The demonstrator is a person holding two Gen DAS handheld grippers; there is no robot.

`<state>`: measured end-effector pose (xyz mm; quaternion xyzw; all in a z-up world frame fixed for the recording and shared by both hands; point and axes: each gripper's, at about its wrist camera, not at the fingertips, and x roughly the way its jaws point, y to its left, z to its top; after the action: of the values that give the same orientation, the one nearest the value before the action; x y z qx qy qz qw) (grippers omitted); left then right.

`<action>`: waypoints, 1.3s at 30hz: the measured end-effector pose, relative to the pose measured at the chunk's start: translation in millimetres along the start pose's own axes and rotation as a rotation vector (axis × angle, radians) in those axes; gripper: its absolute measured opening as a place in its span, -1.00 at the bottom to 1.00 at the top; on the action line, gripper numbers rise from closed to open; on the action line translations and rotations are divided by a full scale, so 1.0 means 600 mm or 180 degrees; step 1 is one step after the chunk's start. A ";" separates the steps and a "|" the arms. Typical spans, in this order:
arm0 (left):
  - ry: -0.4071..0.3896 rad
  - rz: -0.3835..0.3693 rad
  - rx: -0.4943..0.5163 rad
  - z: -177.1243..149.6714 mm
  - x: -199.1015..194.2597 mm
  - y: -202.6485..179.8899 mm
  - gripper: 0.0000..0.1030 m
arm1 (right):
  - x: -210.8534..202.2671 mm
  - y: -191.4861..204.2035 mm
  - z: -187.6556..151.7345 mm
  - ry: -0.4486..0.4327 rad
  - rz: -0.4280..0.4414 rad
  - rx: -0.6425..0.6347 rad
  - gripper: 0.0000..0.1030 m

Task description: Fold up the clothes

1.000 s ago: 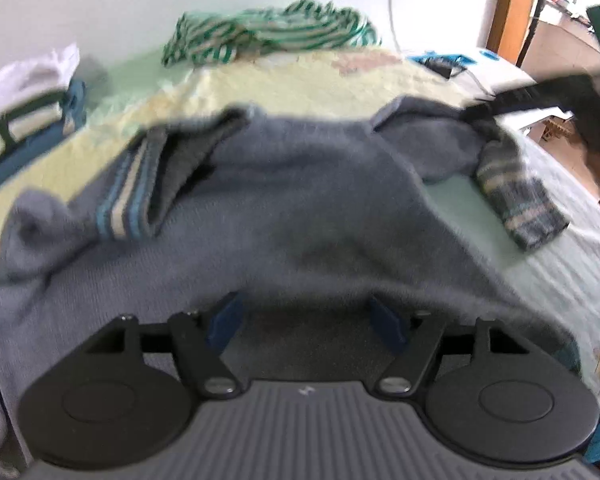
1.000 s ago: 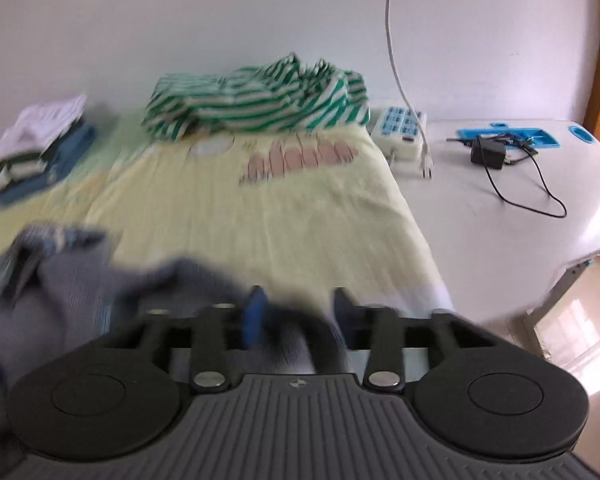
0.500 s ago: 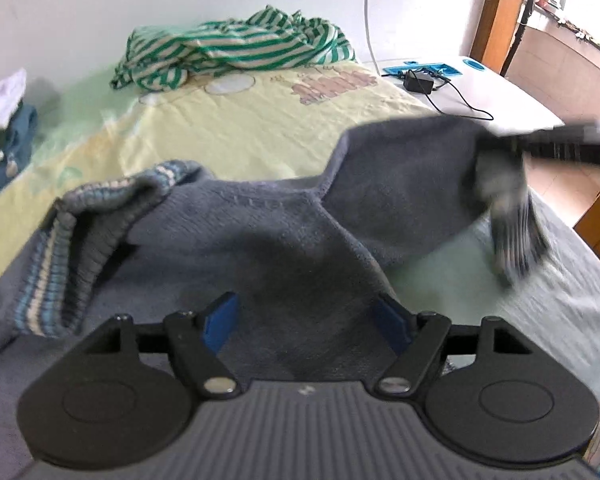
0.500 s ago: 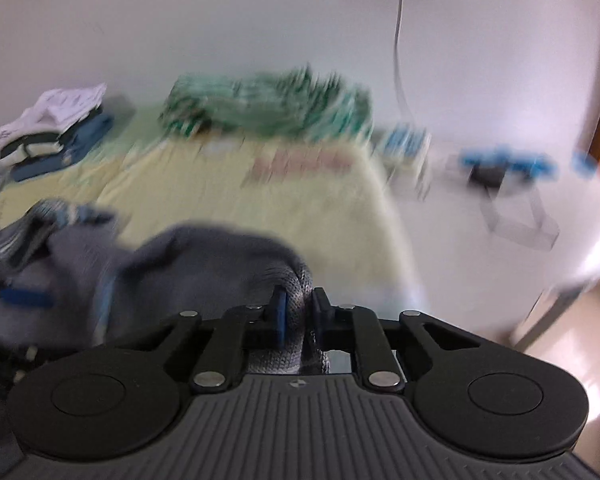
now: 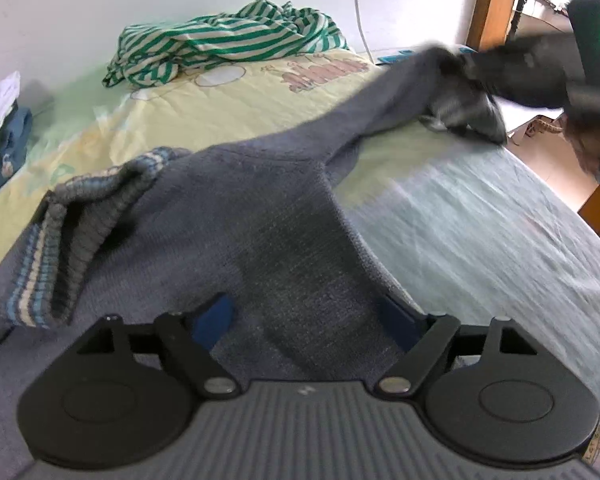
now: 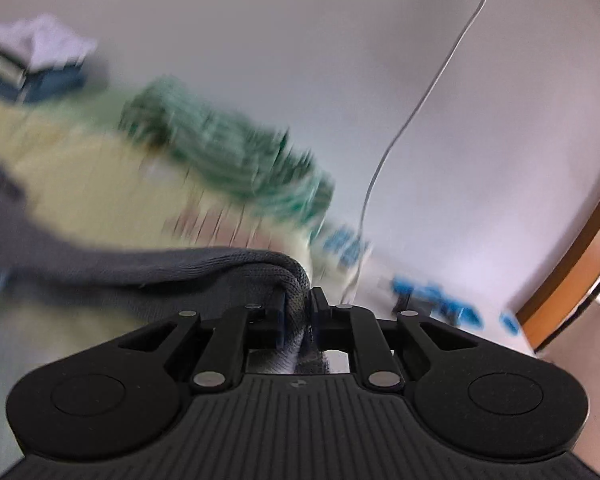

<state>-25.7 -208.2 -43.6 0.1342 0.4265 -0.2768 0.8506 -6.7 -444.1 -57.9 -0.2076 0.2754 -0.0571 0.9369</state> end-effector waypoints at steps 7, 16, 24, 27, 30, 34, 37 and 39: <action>-0.0087 0.0249 -0.0411 -0.036 -0.047 0.095 0.62 | -0.071 0.009 -0.019 0.0230 -0.0139 -0.0760 -0.12; -0.0124 0.0728 -0.0627 -0.076 -0.073 0.239 0.58 | -0.161 0.150 0.088 -0.0627 0.1045 -0.0797 0.05; -0.0201 0.0834 -0.0098 -0.059 -0.050 0.267 0.44 | -0.087 0.326 0.096 -0.0841 0.0941 -0.1791 -0.16; -0.0251 0.0766 -0.0074 -0.048 -0.051 0.291 0.44 | -0.070 0.341 0.123 -0.0850 0.0933 -0.1726 -0.16; -0.0324 0.0629 -0.0200 -0.035 -0.056 0.326 0.24 | -0.055 0.329 0.163 -0.0723 0.1132 -0.1341 -0.40; -0.0262 0.0569 -0.0325 -0.028 -0.041 0.363 -0.28 | -0.023 0.327 0.190 -0.0456 0.1200 -0.1022 -0.78; -0.0220 0.0604 -0.0272 -0.026 -0.032 0.374 -0.30 | -0.007 0.322 0.202 -0.0351 0.1215 -0.0725 -0.80; -0.0293 0.0695 -0.0088 -0.025 -0.043 0.367 -0.19 | -0.001 0.314 0.212 -0.0303 0.1236 -0.0517 -0.80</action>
<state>80.8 -13.5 -33.8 0.1552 0.3735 -0.1825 0.8961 60.4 -227.6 -39.9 -0.2279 0.2693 0.1567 0.9225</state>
